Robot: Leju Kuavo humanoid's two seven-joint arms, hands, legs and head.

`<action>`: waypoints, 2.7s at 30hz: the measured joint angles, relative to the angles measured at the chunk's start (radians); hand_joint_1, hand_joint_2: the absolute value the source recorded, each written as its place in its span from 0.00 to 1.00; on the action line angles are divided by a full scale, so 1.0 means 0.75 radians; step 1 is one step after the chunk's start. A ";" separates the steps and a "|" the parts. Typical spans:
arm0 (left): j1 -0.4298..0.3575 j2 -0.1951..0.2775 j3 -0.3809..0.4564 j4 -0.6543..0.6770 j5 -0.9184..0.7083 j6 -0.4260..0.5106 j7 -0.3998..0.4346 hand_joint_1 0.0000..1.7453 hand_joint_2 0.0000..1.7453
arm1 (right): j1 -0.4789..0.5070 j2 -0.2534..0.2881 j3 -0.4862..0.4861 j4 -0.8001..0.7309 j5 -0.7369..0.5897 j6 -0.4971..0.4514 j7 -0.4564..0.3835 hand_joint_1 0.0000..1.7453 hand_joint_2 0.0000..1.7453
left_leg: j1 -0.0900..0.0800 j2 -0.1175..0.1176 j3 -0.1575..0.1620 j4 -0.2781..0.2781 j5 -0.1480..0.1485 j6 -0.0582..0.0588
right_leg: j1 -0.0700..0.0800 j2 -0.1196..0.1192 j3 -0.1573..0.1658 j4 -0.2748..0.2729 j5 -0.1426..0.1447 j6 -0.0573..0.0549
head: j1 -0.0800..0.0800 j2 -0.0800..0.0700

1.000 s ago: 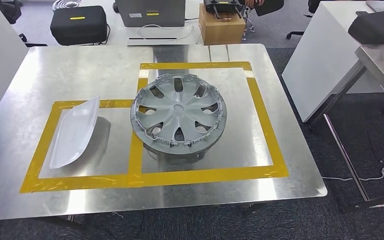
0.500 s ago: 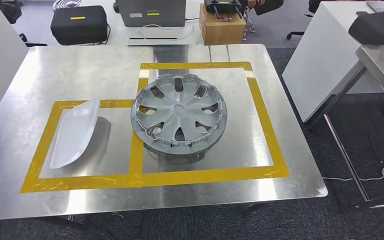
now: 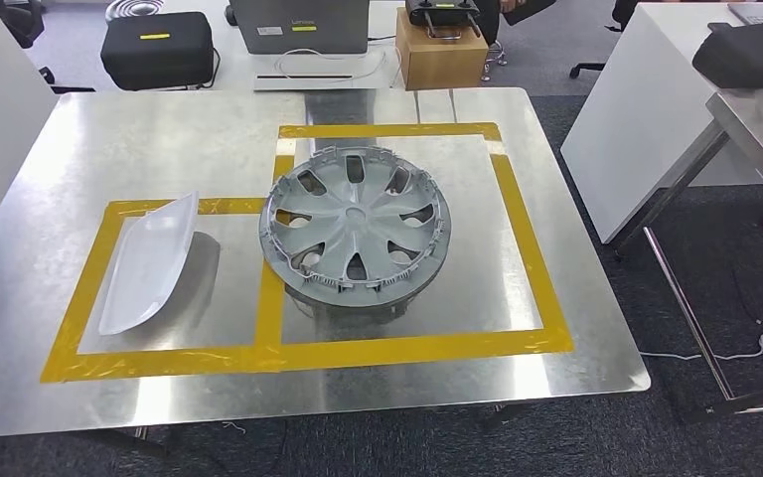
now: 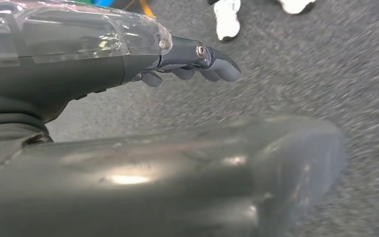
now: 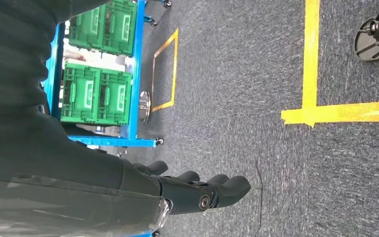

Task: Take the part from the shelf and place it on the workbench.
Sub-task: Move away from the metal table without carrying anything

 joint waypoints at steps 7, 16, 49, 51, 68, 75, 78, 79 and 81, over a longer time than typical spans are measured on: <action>-0.006 -0.020 -0.056 0.053 0.013 0.000 0.000 0.00 0.00 | 0.000 -0.004 0.000 0.000 0.000 0.000 0.000 0.00 1.00 | 0.000 -0.001 0.000 0.000 0.000 0.000 | 0.000 0.000 0.000 0.000 0.000 0.000 | 0.000 0.000; -0.011 -0.021 -0.083 0.078 0.015 0.000 0.000 0.00 0.00 | -0.001 -0.008 0.000 0.000 0.000 0.000 0.000 0.00 1.00 | 0.000 -0.001 0.000 0.000 0.000 0.000 | 0.000 0.000 0.000 0.000 0.000 0.000 | 0.000 0.000; -0.023 -0.400 -0.463 0.296 -0.155 -0.798 -0.178 0.00 0.00 | -0.004 0.017 0.058 0.001 0.000 -0.001 -0.102 0.00 0.00 | -0.011 0.000 0.000 -0.002 0.004 0.008 | -0.011 0.000 0.000 -0.004 0.003 0.018 | 0.012 0.000; -0.023 -0.408 -0.485 0.304 -0.155 -0.798 -0.182 0.00 0.00 | -0.003 0.017 0.058 0.001 0.000 -0.002 -0.102 0.00 0.00 | -0.011 0.000 0.000 -0.002 0.004 0.008 | -0.011 0.000 0.000 -0.003 0.003 0.018 | 0.012 0.000; -0.024 -0.415 -0.579 0.335 -0.153 -0.798 -0.183 0.00 0.00 | -0.003 0.016 0.058 0.001 0.000 -0.005 -0.104 0.00 0.00 | -0.010 0.001 0.000 -0.002 0.004 0.008 | -0.011 0.000 0.000 -0.003 0.003 0.018 | 0.012 0.000; -0.024 -0.415 -0.593 0.340 -0.153 -0.798 -0.183 0.00 0.00 | -0.003 0.016 0.058 0.001 0.000 -0.005 -0.104 0.00 0.00 | -0.010 0.001 0.000 -0.002 0.004 0.009 | -0.011 0.000 0.000 -0.003 0.003 0.018 | 0.012 0.000; -0.024 -0.415 -0.595 0.341 -0.153 -0.798 -0.183 0.00 0.00 | -0.003 0.016 0.058 0.001 0.000 -0.005 -0.104 0.00 0.00 | -0.010 0.001 0.000 -0.002 0.004 0.009 | -0.011 0.000 0.000 -0.003 0.003 0.018 | 0.012 0.000; -0.024 -0.415 -0.596 0.342 -0.153 -0.798 -0.183 0.00 0.00 | -0.003 0.016 0.058 0.001 0.000 -0.005 -0.104 0.00 0.00 | -0.010 0.001 0.000 -0.002 0.004 0.009 | -0.011 0.000 0.000 -0.003 0.003 0.018 | 0.012 0.000; -0.024 -0.415 -0.599 0.343 -0.153 -0.798 -0.183 0.00 0.00 | -0.003 0.016 0.058 0.001 0.000 -0.005 -0.104 0.00 0.00 | -0.010 0.001 0.000 -0.002 0.004 0.009 | -0.011 0.000 0.000 -0.003 0.003 0.018 | 0.012 0.000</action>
